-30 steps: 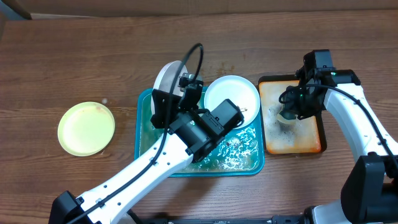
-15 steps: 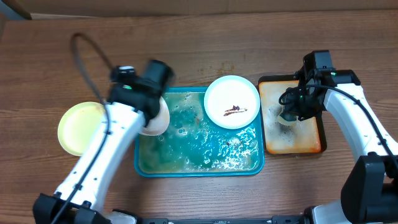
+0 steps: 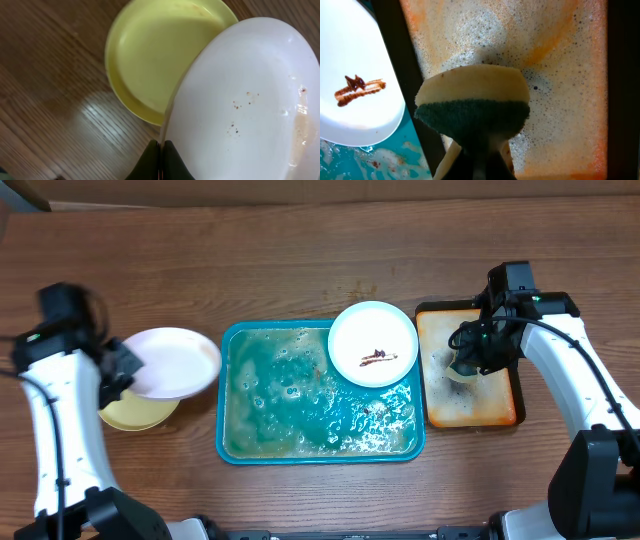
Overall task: Clean dirty plates on tray and stack at the side
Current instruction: 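Stack the white plate onto the yellow plate with the left gripper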
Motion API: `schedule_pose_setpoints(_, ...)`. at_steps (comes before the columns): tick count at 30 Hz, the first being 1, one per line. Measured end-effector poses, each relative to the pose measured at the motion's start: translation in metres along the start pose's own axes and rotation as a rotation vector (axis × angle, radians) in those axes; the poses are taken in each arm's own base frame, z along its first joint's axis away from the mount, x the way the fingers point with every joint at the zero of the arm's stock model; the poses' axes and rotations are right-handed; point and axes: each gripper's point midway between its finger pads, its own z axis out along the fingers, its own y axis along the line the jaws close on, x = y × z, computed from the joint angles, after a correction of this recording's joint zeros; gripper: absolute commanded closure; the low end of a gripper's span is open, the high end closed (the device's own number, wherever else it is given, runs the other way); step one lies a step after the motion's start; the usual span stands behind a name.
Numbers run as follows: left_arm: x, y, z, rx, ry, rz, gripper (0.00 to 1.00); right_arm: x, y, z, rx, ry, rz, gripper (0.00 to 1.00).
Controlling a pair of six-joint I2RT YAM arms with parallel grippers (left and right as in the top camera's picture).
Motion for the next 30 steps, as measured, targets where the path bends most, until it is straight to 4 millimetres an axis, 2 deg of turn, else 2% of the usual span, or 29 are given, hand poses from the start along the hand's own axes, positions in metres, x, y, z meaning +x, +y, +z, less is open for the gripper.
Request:
schedule_pose_setpoints(5, -0.022, 0.034, 0.015, 0.002, -0.030, -0.139, 0.96, 0.000, 0.000, 0.000, 0.000, 0.001, 0.001, 0.96)
schedule_pose_setpoints(9, -0.022, 0.052, 0.032, -0.018, -0.009, -0.196, 0.96, 0.000, 0.000, 0.000, 0.000, 0.001, 0.001, 0.96)
schedule_pose_setpoints(11, -0.019, 0.056, 0.038, -0.023, 0.006, -0.205, 0.96, 0.000, 0.000, 0.000, 0.000, 0.001, 0.001, 0.96)
schedule_pose_setpoints(15, -0.018, 0.056, 0.043, -0.026, 0.018, -0.204, 0.91, 0.000, 0.000, 0.000, 0.000, 0.001, 0.001, 0.96)
schedule_pose_setpoints(16, -0.018, 0.055, 0.044, -0.024, 0.019, -0.204, 0.82, 0.000, 0.000, 0.000, 0.000, 0.001, 0.000, 0.96)
schedule_pose_setpoints(19, -0.018, 0.053, 0.044, -0.011, 0.023, -0.207, 0.71, 0.000, 0.000, 0.000, 0.000, 0.001, 0.001, 0.96)
schedule_pose_setpoints(25, -0.014, 0.041, 0.043, 0.056, 0.048, -0.205, 0.69, 0.001, 0.000, 0.000, 0.000, 0.004, 0.000, 0.96)
schedule_pose_setpoints(30, -0.006, 0.008, 0.040, 0.169, 0.084, -0.118, 0.69, 0.003, -0.001, 0.000, 0.003, 0.012, 0.002, 0.96)
